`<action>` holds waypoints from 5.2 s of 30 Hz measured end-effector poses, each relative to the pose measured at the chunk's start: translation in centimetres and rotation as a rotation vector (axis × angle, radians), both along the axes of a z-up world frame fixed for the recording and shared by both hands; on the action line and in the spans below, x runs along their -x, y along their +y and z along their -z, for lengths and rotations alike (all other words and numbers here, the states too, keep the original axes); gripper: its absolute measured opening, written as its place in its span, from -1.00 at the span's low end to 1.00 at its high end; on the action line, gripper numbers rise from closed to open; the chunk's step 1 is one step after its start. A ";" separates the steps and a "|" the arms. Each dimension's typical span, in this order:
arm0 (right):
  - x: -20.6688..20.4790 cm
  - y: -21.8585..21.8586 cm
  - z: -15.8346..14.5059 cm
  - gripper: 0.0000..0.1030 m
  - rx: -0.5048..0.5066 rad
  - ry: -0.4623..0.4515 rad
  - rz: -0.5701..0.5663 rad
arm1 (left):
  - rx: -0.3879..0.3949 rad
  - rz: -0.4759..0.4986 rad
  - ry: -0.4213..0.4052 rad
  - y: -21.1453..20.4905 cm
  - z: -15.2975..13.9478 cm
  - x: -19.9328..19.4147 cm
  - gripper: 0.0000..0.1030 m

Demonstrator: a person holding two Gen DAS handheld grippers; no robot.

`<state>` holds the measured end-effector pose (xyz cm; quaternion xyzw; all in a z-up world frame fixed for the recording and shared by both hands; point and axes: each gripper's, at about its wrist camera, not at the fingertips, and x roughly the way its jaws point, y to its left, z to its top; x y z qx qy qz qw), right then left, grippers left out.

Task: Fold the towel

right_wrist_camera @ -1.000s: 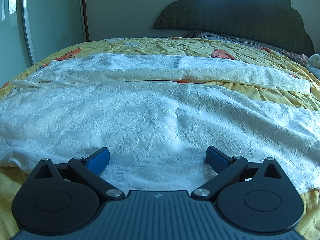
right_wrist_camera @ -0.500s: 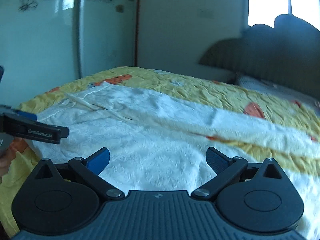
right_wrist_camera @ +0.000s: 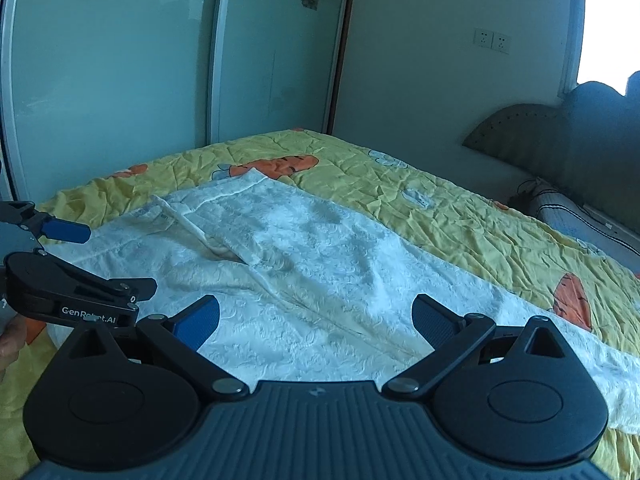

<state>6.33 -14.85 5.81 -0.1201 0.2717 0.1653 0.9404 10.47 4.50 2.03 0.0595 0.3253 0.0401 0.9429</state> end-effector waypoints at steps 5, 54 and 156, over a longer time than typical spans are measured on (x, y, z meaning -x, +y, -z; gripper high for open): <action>-1.5 0.5 -0.1 1.00 0.034 0.003 -0.053 | 0.005 -0.001 0.008 0.3 0.2 -0.8 0.89; -13.8 4.1 6.9 -0.88 0.503 -0.218 -0.470 | 0.761 -0.184 0.213 8.7 -1.7 -24.5 0.78; 10.4 -3.4 6.2 -0.75 -0.024 0.088 -0.125 | 0.259 0.298 0.074 -3.2 -2.0 3.6 -0.22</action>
